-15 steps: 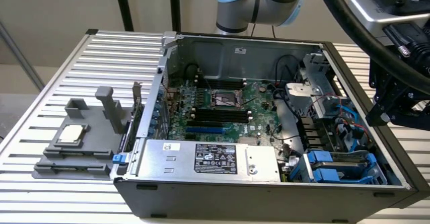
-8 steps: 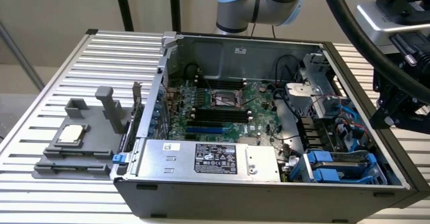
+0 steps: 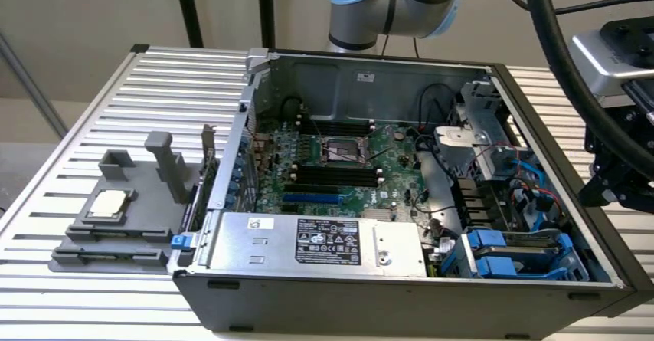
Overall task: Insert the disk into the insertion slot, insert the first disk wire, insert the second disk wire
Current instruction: 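Insert the first disk wire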
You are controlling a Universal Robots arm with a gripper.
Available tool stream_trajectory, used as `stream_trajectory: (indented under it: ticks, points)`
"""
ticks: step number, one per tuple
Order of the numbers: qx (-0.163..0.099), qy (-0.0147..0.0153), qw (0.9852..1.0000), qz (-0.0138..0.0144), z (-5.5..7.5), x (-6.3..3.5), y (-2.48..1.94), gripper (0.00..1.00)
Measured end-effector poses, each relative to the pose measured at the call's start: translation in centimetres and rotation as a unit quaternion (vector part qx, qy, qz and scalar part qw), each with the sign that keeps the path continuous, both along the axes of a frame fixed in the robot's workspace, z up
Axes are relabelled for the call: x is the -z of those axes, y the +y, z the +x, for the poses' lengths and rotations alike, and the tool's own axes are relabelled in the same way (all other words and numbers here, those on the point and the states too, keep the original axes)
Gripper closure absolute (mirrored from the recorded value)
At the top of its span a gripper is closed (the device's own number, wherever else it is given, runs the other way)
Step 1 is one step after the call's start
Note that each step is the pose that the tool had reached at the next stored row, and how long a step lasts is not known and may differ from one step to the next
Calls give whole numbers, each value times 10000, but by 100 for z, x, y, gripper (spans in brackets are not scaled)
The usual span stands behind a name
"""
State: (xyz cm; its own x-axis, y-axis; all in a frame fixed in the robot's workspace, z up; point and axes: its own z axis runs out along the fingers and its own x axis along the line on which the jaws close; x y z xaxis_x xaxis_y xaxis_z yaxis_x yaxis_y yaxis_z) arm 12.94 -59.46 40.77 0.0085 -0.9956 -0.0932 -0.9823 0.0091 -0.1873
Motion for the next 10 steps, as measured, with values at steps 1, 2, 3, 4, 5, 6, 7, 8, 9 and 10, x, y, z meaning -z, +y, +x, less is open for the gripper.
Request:
stream_trajectory:
  ticks: [1, 2, 3, 4, 5, 6, 7, 8, 9, 10]
  points:
    - [-1, 11, 10000, 0, 35, 14, 0, 89]
    - [-2, 38, 10000, -1, 59, 23, 0, 89]
    - [-3, 79, 10000, -2, 77, 31, -1, 89]
    - [-4, 130, 9999, -1, 88, 39, 0, 89]
    - [-6, 169, 9999, 0, 93, 49, -1, 89]
    - [-12, 191, 9998, -1, 95, 59, -1, 89]
    - [-19, 203, 9998, -1, 97, 75, -1, 89]
    - [-28, 208, 9998, -2, 97, 91, -1, 89]
    - [-38, 209, 9998, -1, 97, 110, 0, 89]
    - [-50, 209, 9998, -2, 97, 127, 2, 89]
